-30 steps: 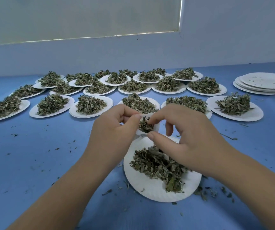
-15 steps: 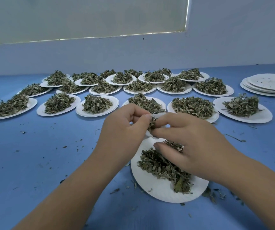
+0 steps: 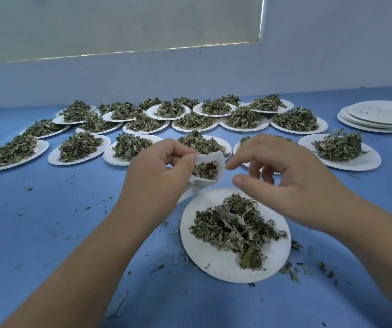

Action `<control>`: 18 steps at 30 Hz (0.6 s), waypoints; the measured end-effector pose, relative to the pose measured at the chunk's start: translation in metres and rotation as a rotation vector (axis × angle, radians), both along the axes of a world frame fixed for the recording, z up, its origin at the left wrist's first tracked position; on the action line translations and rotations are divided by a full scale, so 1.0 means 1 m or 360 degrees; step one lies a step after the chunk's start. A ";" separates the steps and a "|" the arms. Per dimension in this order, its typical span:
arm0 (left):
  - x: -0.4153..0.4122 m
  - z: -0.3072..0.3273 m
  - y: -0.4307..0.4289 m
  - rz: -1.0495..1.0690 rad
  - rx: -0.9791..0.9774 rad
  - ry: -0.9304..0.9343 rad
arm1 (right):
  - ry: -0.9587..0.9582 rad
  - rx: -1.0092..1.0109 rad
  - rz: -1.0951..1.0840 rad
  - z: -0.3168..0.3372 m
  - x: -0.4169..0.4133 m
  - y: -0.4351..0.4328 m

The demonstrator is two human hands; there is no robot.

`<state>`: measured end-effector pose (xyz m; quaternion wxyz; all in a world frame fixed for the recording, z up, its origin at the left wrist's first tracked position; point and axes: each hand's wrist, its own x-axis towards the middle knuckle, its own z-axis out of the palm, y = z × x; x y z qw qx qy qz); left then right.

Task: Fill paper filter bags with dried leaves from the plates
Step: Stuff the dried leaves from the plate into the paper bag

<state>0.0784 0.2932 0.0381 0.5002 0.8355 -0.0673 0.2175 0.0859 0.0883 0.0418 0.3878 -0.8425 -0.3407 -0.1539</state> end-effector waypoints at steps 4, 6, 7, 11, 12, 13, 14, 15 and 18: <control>0.000 0.000 0.002 0.0035 -0.0004 -0.0026 | 0.0239 -0.0454 0.0056 0.001 0.002 -0.010; 0.000 0.000 0.002 0.0050 0.0012 -0.0041 | 0.0423 -0.0666 0.0116 0.001 0.003 -0.014; 0.000 0.000 0.001 0.0056 0.0020 -0.0048 | 0.0501 -0.0745 0.0142 0.001 0.003 -0.015; -0.001 -0.001 0.000 0.0055 0.0081 -0.0076 | 0.0608 -0.0895 0.0213 0.004 -0.001 -0.016; -0.002 -0.001 0.000 0.0050 0.0085 -0.0081 | 0.0581 -0.0928 0.0221 0.003 -0.002 -0.015; -0.002 -0.002 0.000 0.0047 0.0086 -0.0084 | 0.0555 -0.0958 0.0227 0.002 -0.004 -0.014; -0.001 -0.002 0.000 0.0045 0.0089 -0.0087 | 0.0534 -0.0987 0.0237 0.001 -0.006 -0.013; -0.001 -0.003 0.000 0.0044 0.0096 -0.0090 | 0.0513 -0.1017 0.0252 -0.002 -0.008 -0.011; 0.000 -0.005 -0.002 0.0036 0.0132 -0.0099 | 0.0476 -0.1095 0.0271 -0.010 -0.012 -0.004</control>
